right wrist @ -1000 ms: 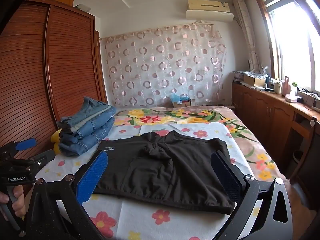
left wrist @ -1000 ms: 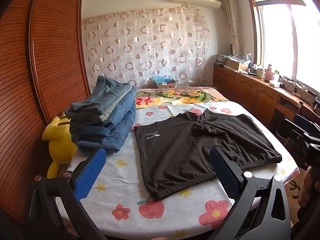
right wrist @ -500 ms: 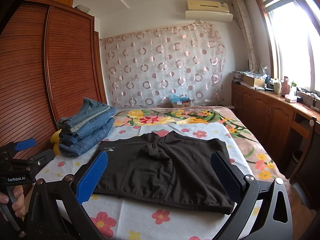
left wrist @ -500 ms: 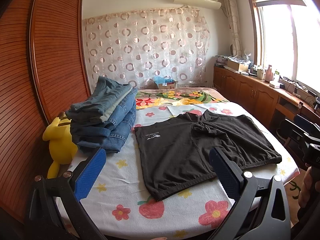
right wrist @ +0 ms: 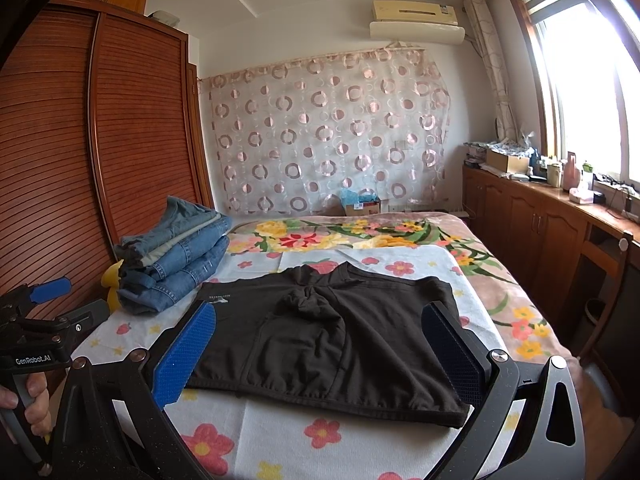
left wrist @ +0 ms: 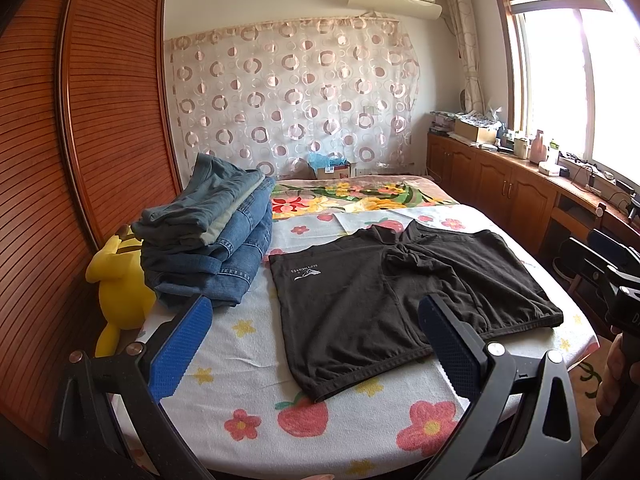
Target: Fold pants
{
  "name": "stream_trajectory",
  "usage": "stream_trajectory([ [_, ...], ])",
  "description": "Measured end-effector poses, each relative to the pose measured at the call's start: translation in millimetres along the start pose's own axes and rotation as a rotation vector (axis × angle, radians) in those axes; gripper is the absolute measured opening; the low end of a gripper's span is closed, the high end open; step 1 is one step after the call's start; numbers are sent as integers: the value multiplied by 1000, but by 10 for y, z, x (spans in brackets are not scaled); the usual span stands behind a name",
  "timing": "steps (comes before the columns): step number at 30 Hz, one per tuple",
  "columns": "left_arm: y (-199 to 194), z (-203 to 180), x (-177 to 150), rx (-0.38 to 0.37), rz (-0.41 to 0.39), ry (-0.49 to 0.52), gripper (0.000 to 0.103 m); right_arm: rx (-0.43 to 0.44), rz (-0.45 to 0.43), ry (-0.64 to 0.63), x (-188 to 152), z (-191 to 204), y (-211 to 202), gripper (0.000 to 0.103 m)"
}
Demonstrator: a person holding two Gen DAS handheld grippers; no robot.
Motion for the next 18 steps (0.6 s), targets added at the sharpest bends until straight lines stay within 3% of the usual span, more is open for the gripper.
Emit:
stream_trajectory([
  [18, -4, -1, 1, 1, -3, 1, 103, 1, -1, 1, 0, -2, -2, 103],
])
Point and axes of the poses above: each gripper's, at about its wrist camera, not at the fingertips, and y roughly the way its jaws point, z to its left, x to its top, the point moved 5 cm from there along y, roughly the way its jaws point, and after that the axes turned 2 degrees about -x, right-handed, at the moved point
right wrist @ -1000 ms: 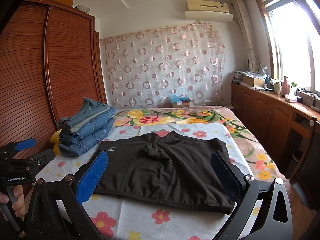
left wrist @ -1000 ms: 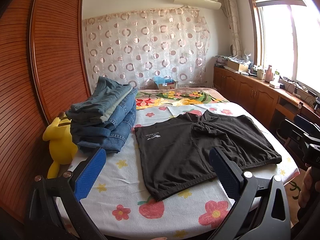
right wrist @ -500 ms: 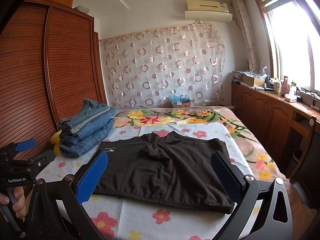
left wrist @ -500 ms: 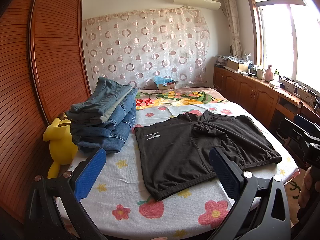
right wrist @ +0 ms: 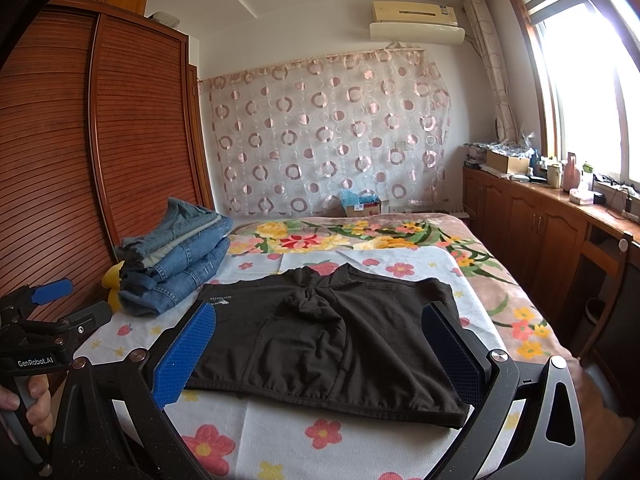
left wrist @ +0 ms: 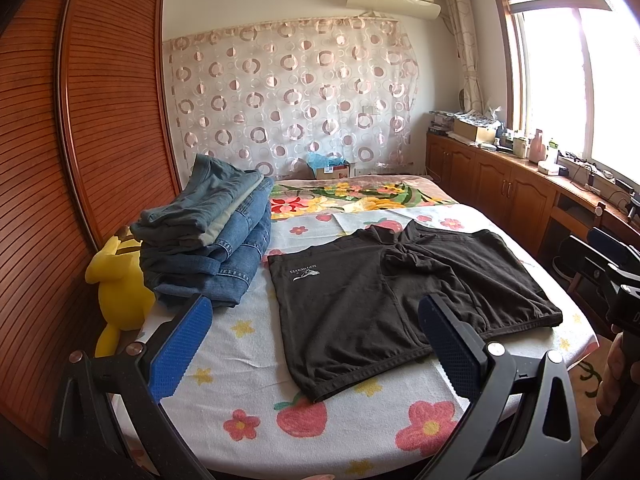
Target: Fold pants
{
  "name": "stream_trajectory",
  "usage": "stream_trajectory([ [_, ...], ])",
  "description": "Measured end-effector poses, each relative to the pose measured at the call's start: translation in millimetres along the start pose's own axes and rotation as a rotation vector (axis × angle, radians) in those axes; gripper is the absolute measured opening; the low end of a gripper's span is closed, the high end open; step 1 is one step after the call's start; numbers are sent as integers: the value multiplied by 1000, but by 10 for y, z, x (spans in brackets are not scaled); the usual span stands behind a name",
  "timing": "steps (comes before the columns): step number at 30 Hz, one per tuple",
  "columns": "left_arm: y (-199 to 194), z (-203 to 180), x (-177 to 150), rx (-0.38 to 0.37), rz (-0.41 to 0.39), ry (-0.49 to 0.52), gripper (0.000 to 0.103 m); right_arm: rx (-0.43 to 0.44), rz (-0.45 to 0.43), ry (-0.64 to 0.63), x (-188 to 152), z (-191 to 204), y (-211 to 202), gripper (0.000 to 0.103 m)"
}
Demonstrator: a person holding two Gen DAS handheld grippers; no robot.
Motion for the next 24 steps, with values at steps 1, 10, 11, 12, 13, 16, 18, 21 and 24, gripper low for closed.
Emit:
stream_trajectory([
  [1, 2, 0, 0, 0, 0, 0, 103, 0, -1, 0, 3, -6, -10, 103],
  [10, 1, 0, 0, 0, -1, 0, 103, 1, -2, 1, 18, 12, -12, 103],
  [11, 2, 1, 0, 0, -1, 1, 103, 1, -2, 1, 22, 13, -15, 103],
  [12, 2, -1, -1, 0, -1, 0, 103, 1, -2, 2, 25, 13, -18, 103],
  [13, 2, 0, 0, 1, -1, 1, 103, 2, -2, 2, 22, 13, -15, 103],
  [16, 0, -2, 0, 0, -1, 1, 103, 2, -3, 2, 29, 15, -18, 103],
  [18, 1, -1, -1, -1, -1, 0, 103, 2, -3, 2, 28, 15, -19, 103],
  [21, 14, -5, -7, -6, 4, -1, 103, 2, -2, 3, 33, 17, -25, 103],
  [24, 100, -14, -14, -21, 23, -6, 103, 2, 1, 5, 15, 21, 2, 103],
])
Point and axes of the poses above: each gripper's, at about its wrist camera, not at the fingertips, and y roughly the way its jaws point, z to its left, x to its top, the point moved 5 cm from there along y, roughly the way its jaws point, and after that the axes turned 2 degrees about -x, right-handed, at the moved point
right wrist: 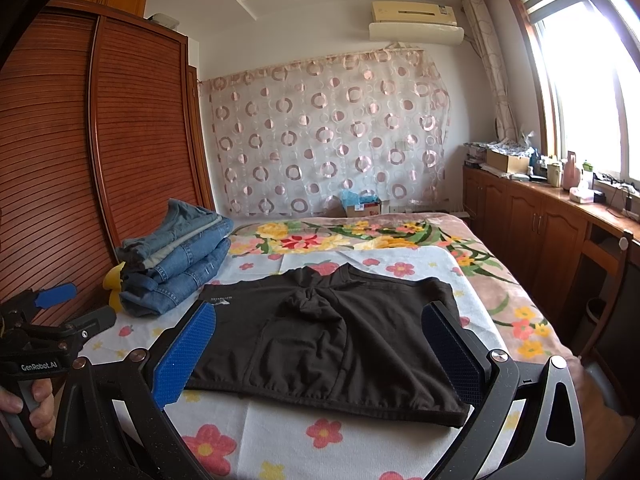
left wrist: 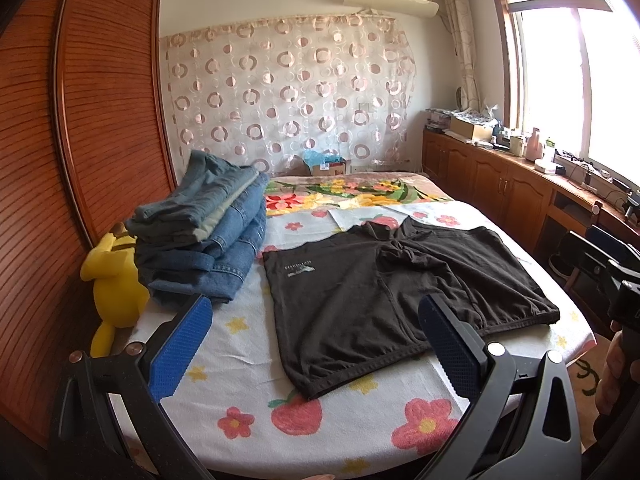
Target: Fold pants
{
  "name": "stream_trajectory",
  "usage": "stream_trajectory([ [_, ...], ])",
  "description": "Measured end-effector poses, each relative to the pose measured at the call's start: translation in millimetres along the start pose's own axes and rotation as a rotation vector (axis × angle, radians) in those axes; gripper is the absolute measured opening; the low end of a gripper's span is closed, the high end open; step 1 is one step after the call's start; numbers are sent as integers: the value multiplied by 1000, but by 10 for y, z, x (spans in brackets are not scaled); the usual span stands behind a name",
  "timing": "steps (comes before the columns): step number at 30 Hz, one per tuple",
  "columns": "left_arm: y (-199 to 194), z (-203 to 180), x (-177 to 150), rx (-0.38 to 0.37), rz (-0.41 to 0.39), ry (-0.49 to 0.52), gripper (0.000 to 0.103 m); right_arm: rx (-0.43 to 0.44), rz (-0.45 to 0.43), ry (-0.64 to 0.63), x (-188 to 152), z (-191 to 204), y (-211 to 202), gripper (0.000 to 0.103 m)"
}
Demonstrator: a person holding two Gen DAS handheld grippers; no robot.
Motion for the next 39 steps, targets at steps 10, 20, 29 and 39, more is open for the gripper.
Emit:
stream_trajectory([
  [10, 165, -61, 20, -53, 38, 5, 103, -25, 10, -6, 22, -52, 110, 103],
  [20, 482, -94, 84, -80, 55, 32, 103, -52, 17, -19, 40, -103, 311, 103],
  [29, 891, -193, 82, -104, 111, 68, 103, -60, 72, -25, 33, -160, 579, 103],
  [39, 1190, -272, 136, -120, 167, 86, 103, -50, 104, -38, 157, -206, 734, 103],
])
Point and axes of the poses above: each gripper's, at about its wrist camera, not at the fingertips, and y roughly the way its jaws point, z to its left, x to its top, the point moved 5 cm from there along y, roughly the way its jaws point, and after that the axes turned 2 degrees about -x, right-handed, at the moved point
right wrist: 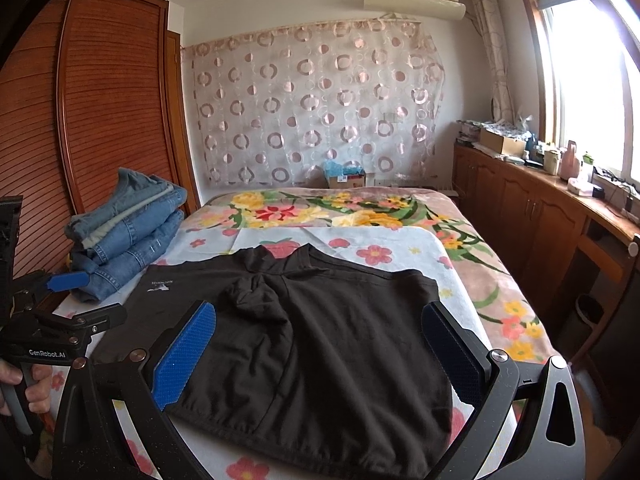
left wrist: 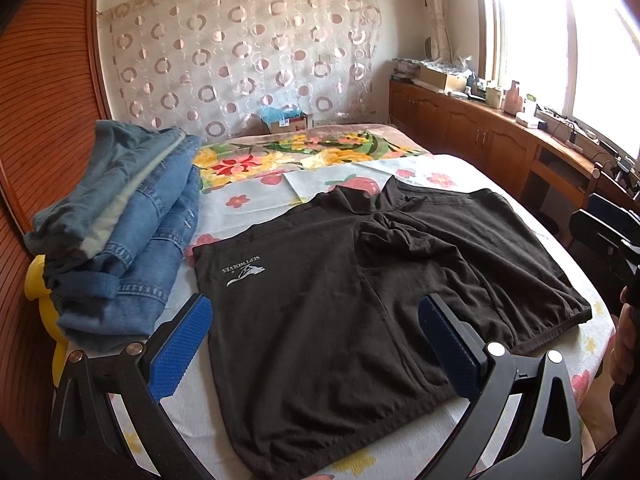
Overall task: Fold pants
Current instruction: 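Move both grippers forward toward the black pants on the bed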
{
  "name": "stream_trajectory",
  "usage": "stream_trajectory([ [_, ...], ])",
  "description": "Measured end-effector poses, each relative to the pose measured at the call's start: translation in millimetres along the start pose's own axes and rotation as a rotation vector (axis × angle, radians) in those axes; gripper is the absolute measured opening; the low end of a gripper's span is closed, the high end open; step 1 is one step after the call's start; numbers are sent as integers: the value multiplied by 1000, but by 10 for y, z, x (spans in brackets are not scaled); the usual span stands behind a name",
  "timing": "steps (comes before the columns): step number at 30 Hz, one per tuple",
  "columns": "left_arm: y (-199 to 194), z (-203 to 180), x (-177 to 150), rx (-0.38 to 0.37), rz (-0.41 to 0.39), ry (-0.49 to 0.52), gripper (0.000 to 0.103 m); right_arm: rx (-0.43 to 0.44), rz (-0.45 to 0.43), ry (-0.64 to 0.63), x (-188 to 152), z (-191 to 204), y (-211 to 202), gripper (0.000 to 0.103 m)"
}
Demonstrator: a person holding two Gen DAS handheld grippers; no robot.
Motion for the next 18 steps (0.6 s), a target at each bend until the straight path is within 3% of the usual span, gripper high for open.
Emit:
stream_trajectory([
  [12, 381, -6, 114, -30, 74, 19, 103, -3, 90, -23, 66, -117, 243, 99],
  [18, 488, -117, 191, -51, 87, 51, 103, 4, 133, -26, 233, -415, 358, 88],
])
Point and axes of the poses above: each gripper's, at about its wrist camera, not at the fingertips, and y roughly the way its jaws point, z to its left, x to its top, the point moved 5 cm from there along y, roughly the way its jaws point, and after that the axes turned 2 degrees about -x, right-handed, at the moved point
